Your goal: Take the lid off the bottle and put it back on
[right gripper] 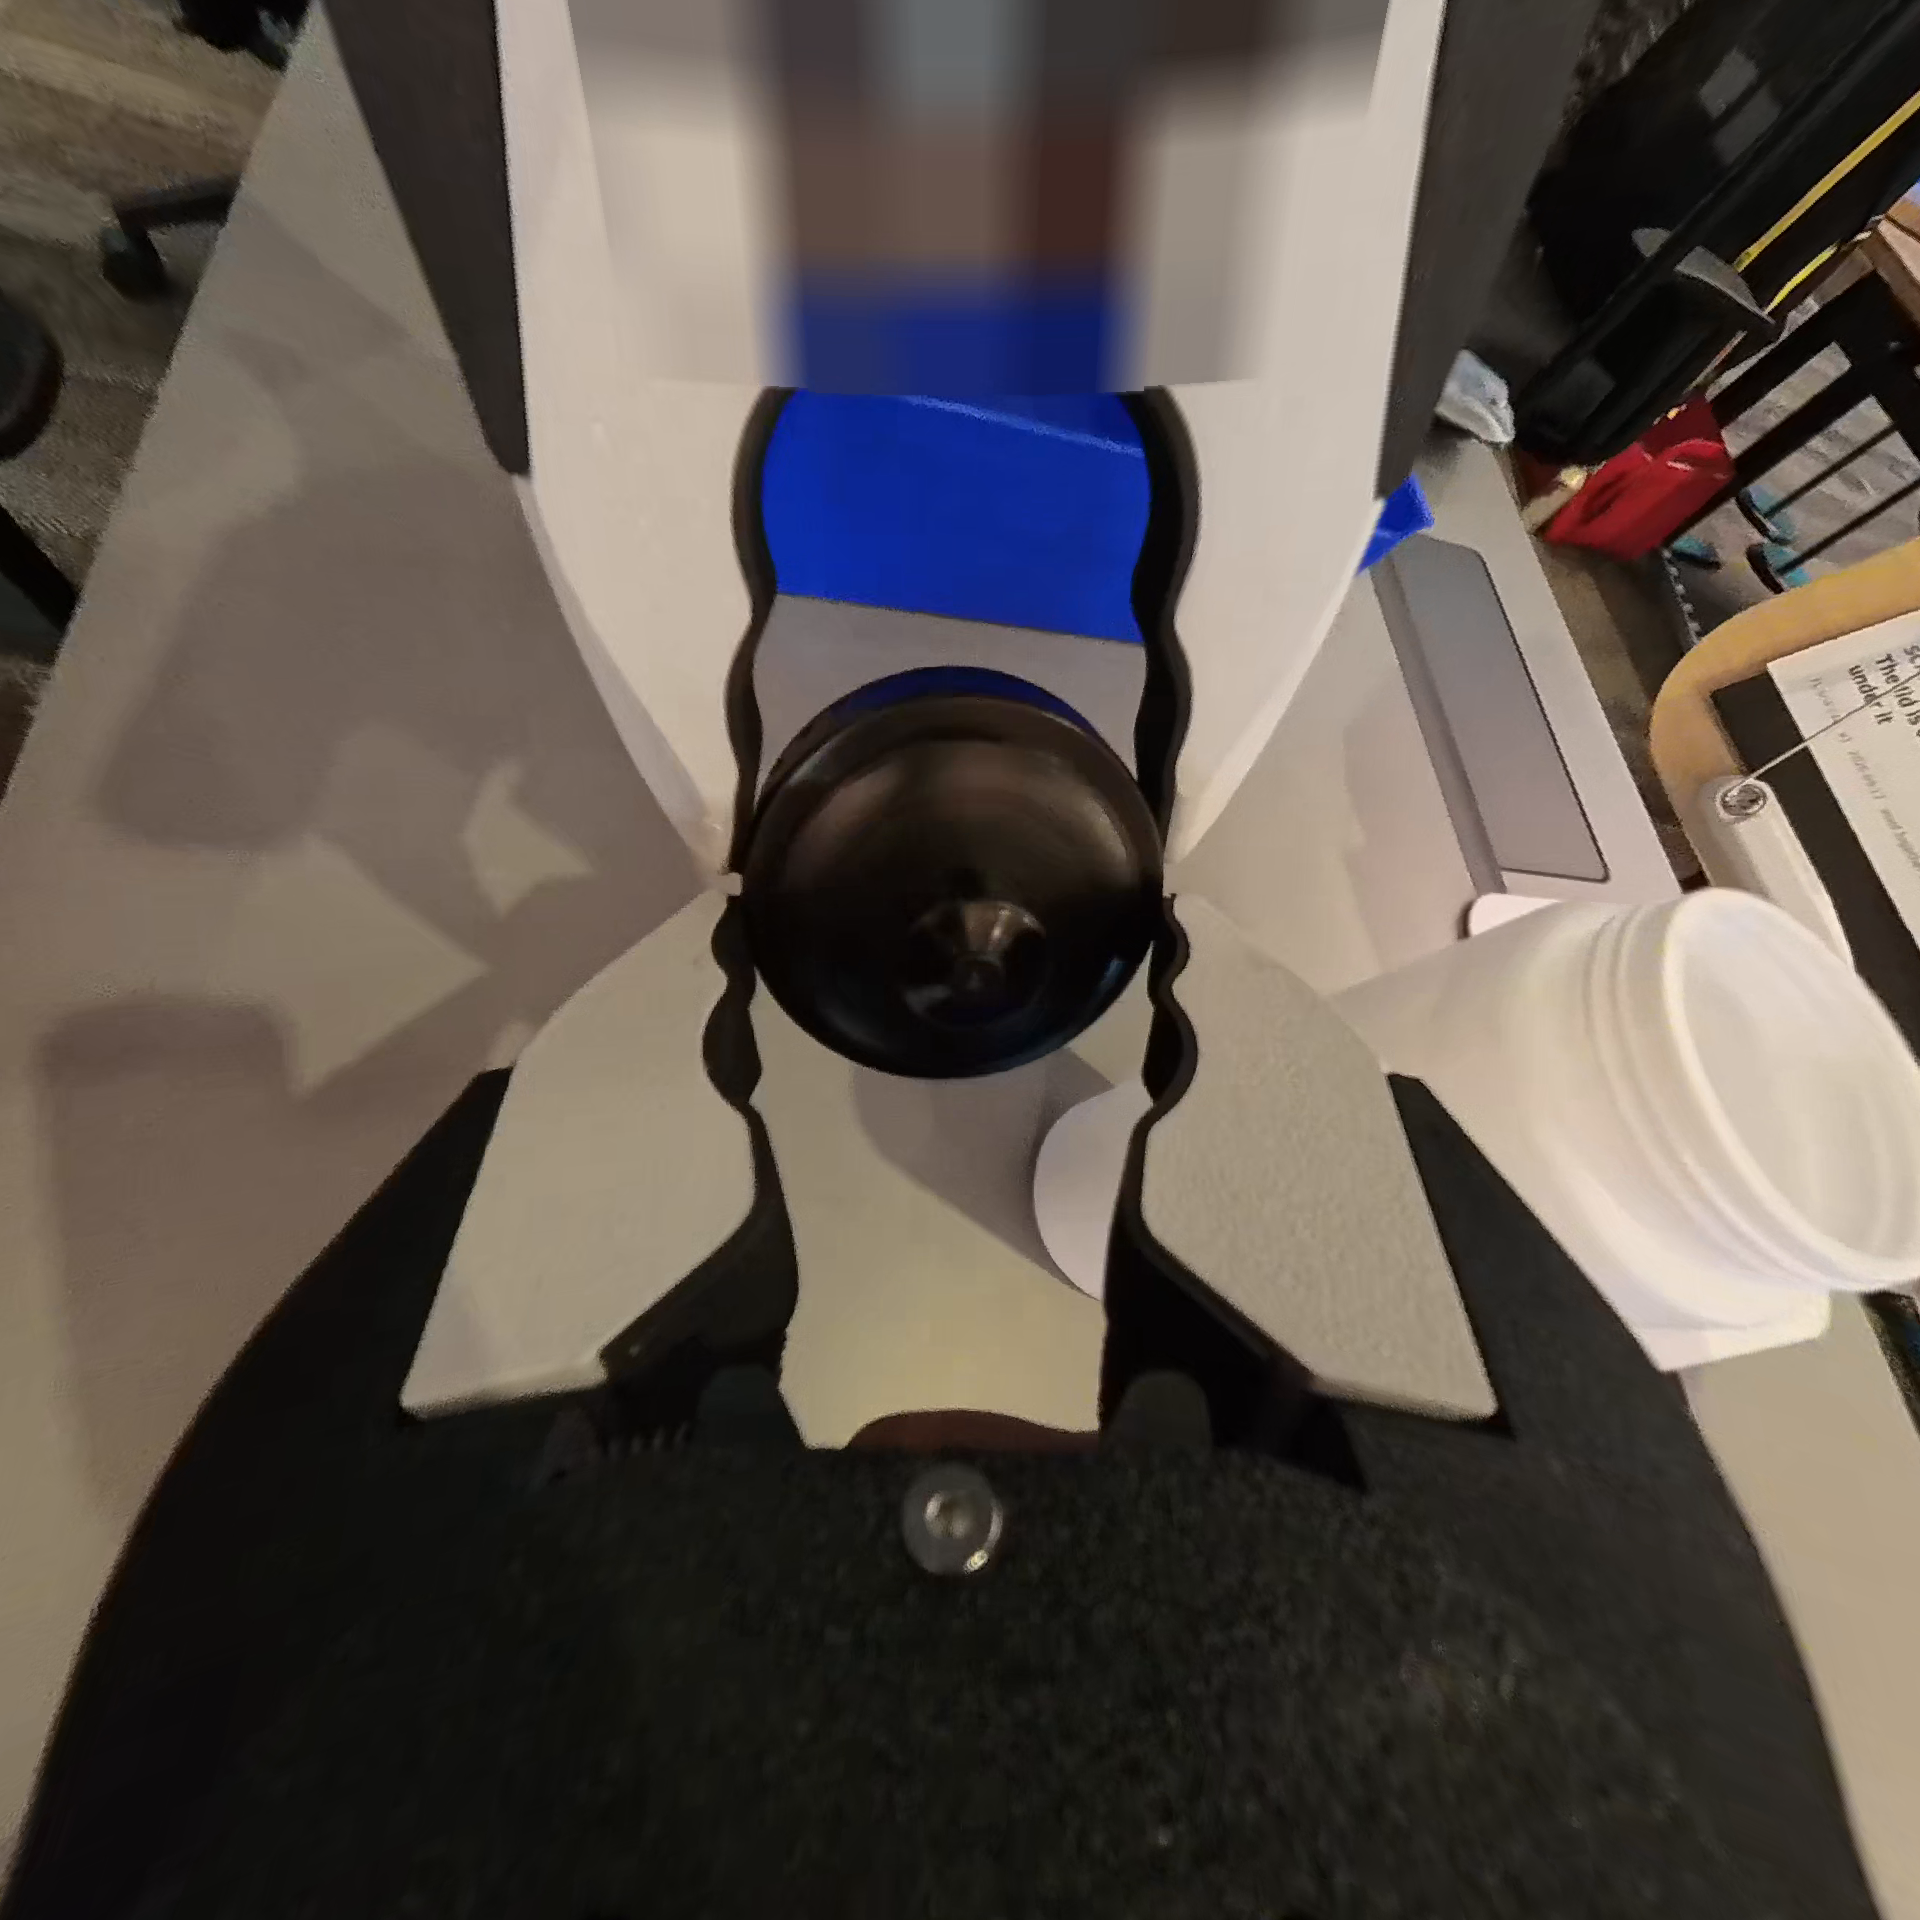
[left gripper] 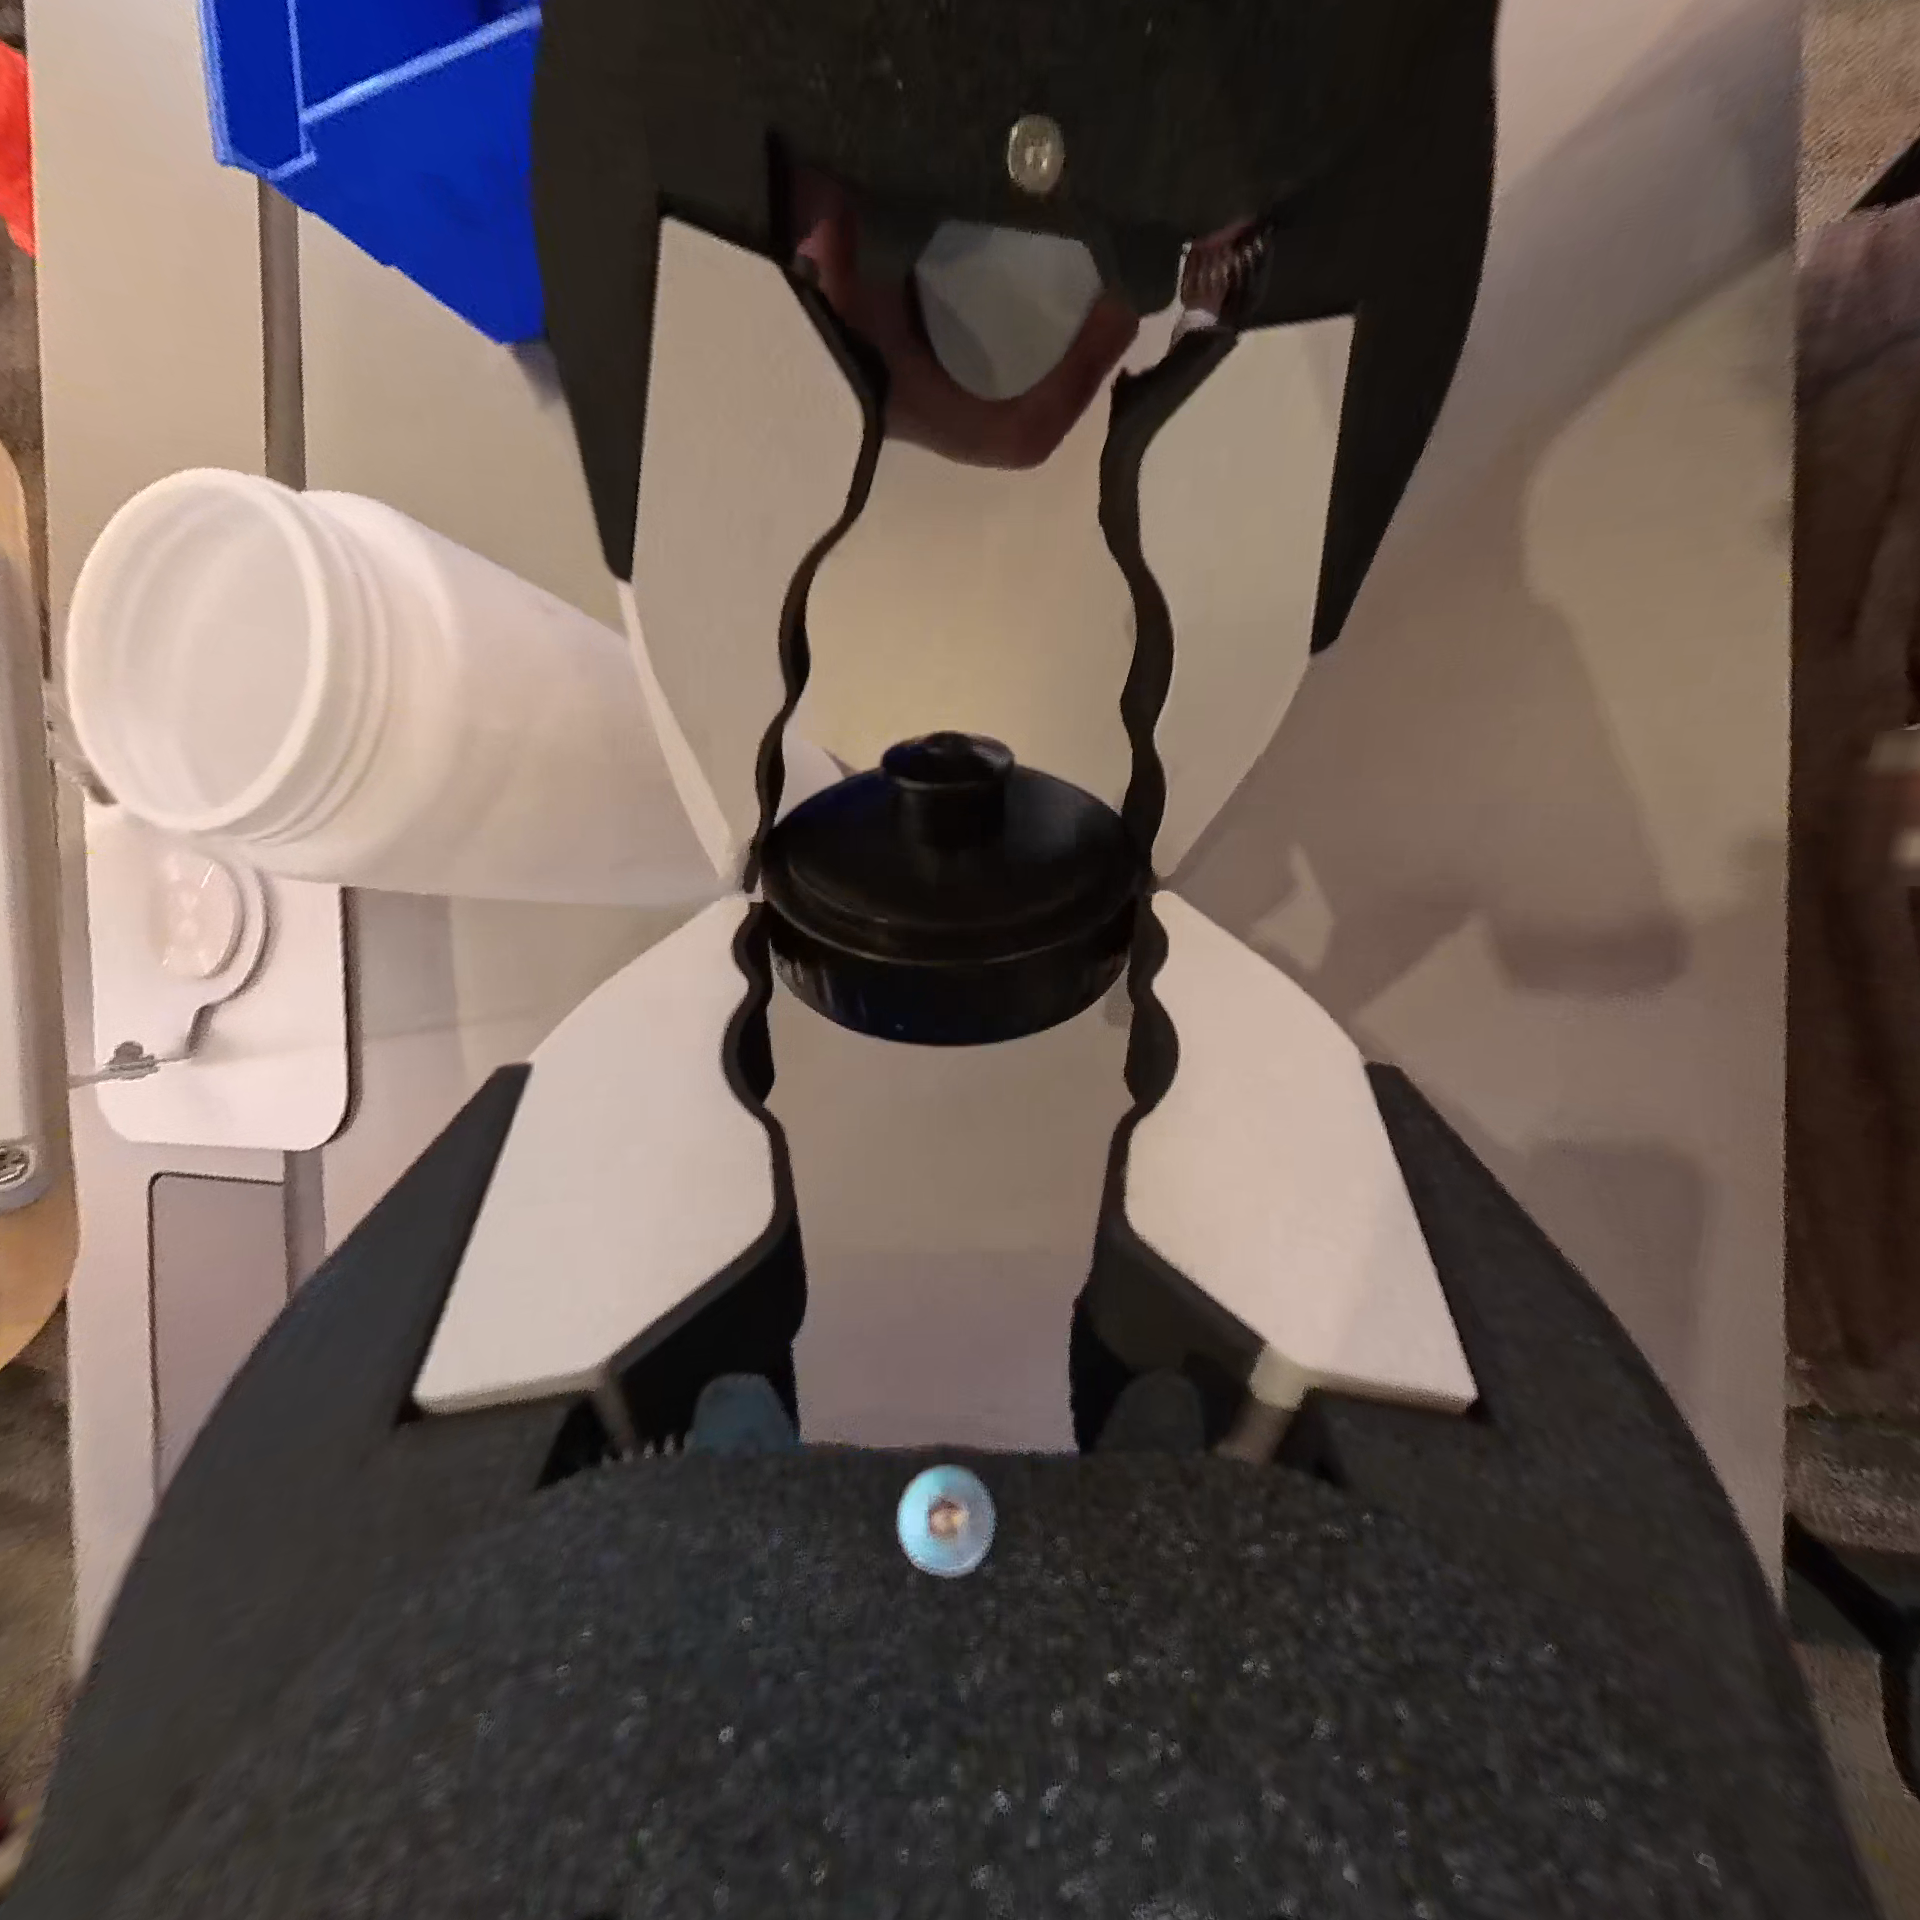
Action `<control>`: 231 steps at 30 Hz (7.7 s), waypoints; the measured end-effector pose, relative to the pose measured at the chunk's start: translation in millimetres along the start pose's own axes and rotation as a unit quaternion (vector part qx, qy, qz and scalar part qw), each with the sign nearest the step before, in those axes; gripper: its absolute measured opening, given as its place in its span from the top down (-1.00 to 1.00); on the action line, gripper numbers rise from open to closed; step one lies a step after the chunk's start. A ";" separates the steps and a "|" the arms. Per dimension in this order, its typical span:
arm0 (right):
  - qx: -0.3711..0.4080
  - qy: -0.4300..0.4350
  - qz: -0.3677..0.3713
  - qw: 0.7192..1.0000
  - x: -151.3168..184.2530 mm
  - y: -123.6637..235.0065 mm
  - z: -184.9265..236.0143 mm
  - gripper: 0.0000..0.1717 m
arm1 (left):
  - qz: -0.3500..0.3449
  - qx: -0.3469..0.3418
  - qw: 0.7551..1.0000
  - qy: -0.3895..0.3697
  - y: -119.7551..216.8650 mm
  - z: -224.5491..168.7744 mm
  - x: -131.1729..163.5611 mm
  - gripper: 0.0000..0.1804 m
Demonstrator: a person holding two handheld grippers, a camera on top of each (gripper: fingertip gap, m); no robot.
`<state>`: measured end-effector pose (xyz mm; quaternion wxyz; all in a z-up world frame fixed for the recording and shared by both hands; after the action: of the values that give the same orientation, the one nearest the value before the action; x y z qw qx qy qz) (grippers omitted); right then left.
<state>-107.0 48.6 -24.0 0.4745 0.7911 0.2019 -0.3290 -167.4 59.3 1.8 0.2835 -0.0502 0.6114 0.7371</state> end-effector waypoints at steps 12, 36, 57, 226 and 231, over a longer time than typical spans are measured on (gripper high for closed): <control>0.060 -0.084 -0.070 0.992 18.5 64.2 -12.2 0.15 | -0.305 -0.100 0.902 0.290 -5.8 42.9 23.1 0.02; 0.097 -0.071 0.058 0.991 22.8 111.1 -66.6 0.15 | -0.371 -0.115 0.886 0.251 -106.1 90.7 3.6 0.06; -0.138 0.052 0.387 0.910 -23.0 10.2 -125.2 0.15 | -0.362 -0.116 0.891 0.247 -96.2 84.8 20.2 0.06; -0.191 0.100 0.352 0.911 -43.8 20.9 -118.6 0.24 | -0.383 -0.048 0.901 0.200 -93.2 72.0 19.3 0.06; -0.212 0.132 0.345 0.905 -46.0 17.9 -118.1 0.21 | -0.383 -0.043 0.902 0.196 -92.9 71.2 19.4 0.06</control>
<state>-89.2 144.2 59.2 0.6836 0.7286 0.0416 0.0134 -119.7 140.9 -69.8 0.4160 -0.4358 0.5557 0.5729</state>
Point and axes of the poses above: each gripper's, where its closed fingertips meet, y back along the fingers, x out of its underside, z = x × y across the jaws, the point moved 5 cm from there along y, back along the fingers, and after that the axes turned 7 degrees about z, right-handed, at the moved point
